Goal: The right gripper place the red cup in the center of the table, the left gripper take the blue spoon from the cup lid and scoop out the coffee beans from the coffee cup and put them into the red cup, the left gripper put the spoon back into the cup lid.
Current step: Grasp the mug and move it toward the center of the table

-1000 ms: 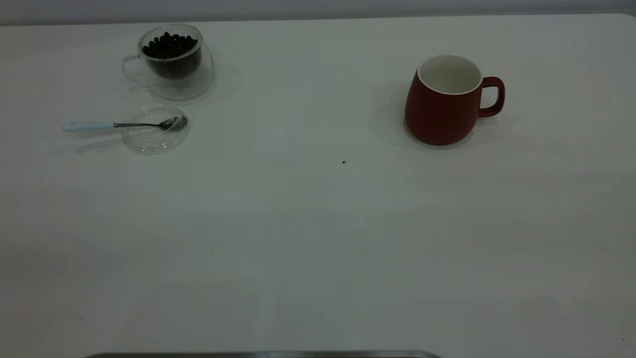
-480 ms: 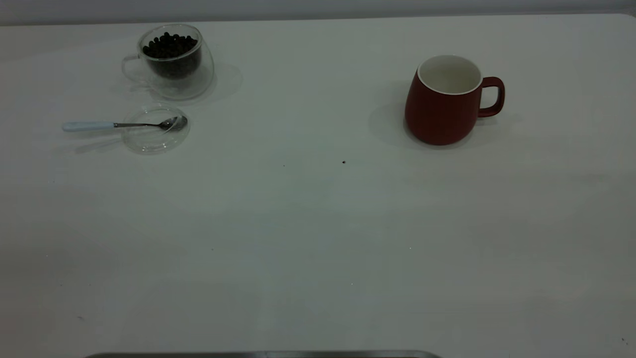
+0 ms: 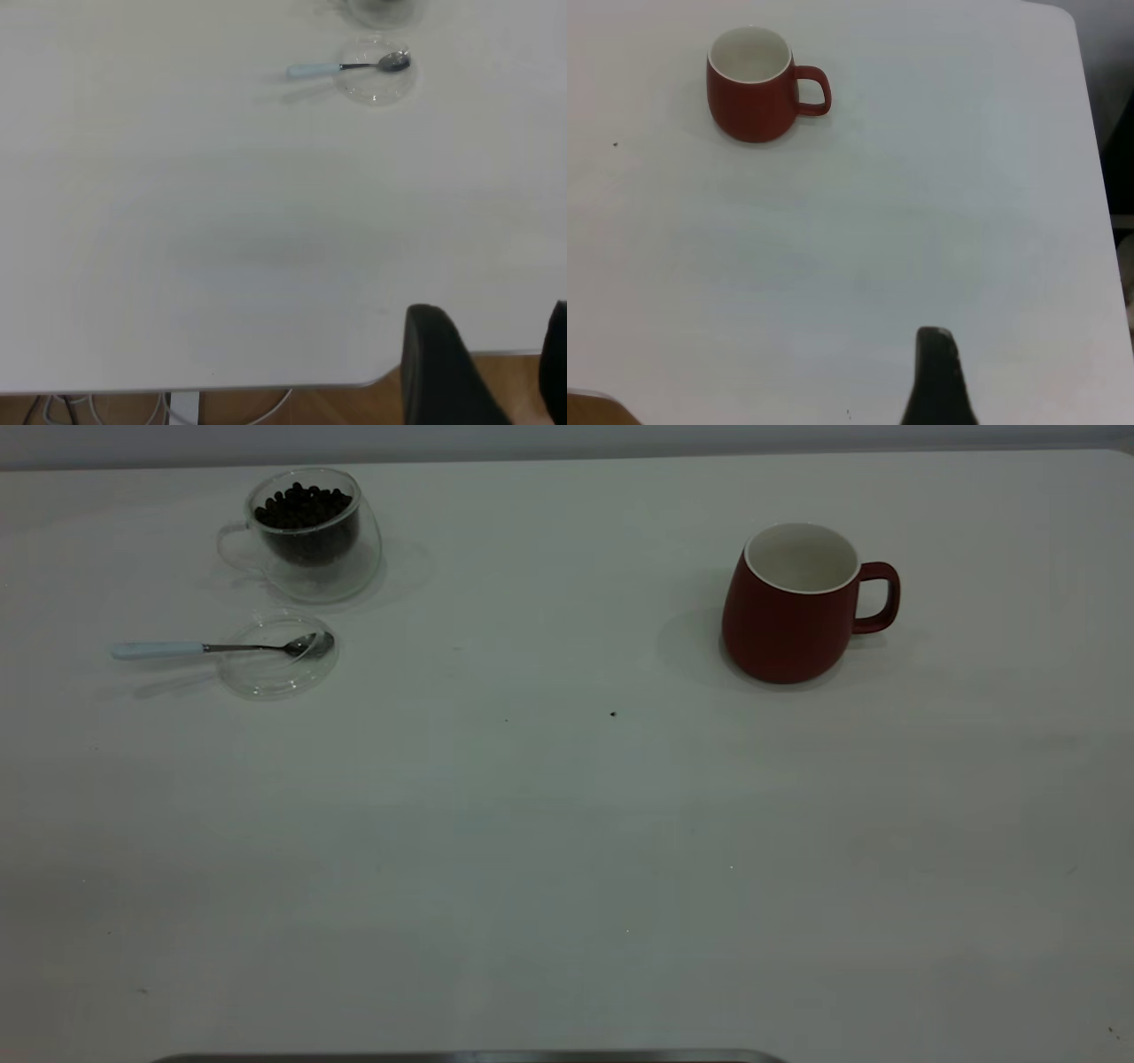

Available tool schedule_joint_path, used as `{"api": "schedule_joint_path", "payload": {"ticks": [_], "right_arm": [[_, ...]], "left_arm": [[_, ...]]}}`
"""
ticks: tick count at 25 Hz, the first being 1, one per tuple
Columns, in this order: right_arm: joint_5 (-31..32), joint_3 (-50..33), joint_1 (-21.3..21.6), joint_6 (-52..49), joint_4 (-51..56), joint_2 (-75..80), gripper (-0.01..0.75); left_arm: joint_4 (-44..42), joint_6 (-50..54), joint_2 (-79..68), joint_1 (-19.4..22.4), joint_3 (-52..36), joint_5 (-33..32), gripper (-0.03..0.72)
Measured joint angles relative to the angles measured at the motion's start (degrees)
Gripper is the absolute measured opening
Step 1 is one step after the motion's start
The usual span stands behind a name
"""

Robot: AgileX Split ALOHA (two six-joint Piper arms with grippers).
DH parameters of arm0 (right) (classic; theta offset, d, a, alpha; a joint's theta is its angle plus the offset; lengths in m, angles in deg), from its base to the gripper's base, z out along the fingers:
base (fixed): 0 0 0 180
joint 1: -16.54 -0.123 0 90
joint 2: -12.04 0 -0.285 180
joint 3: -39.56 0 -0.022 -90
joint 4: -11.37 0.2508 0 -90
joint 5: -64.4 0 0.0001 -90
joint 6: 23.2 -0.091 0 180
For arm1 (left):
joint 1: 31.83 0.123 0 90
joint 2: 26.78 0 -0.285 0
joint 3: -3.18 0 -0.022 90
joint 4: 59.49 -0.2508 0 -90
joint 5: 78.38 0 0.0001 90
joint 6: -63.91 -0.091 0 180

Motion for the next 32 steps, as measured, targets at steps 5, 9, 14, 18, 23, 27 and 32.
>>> {"api": "schedule_joint_path", "payload": {"ticks": [5,9,14,18,23,27,32], "right_arm": [[0.0,0.0,0.0,-0.1,0.0,0.0,0.582],[0.0,0.0,0.0,-0.1,0.0,0.0,0.582],[0.0,0.0,0.0,0.0,0.0,0.0,0.582],[0.0,0.0,0.0,-0.3,-0.1,0.0,0.582],[0.0,0.0,0.0,-1.8,-0.7,0.0,0.582],[0.0,0.1,0.0,-2.2,-1.5,0.4,0.582],[-2.1,0.9,0.0,-2.0,-0.4,12.2,0.582]], "left_arm": [[0.0,0.1,0.0,0.0,0.0,0.0,0.342],[0.0,0.1,0.0,0.0,0.0,0.0,0.342],[0.0,0.1,0.0,0.0,0.0,0.0,0.342],[0.0,0.1,0.0,0.0,0.0,0.0,0.342],[0.0,0.1,0.0,0.0,0.0,0.0,0.342],[0.0,0.1,0.0,0.0,0.0,0.0,0.342],[0.0,0.1,0.0,0.0,0.0,0.0,0.342]]}}
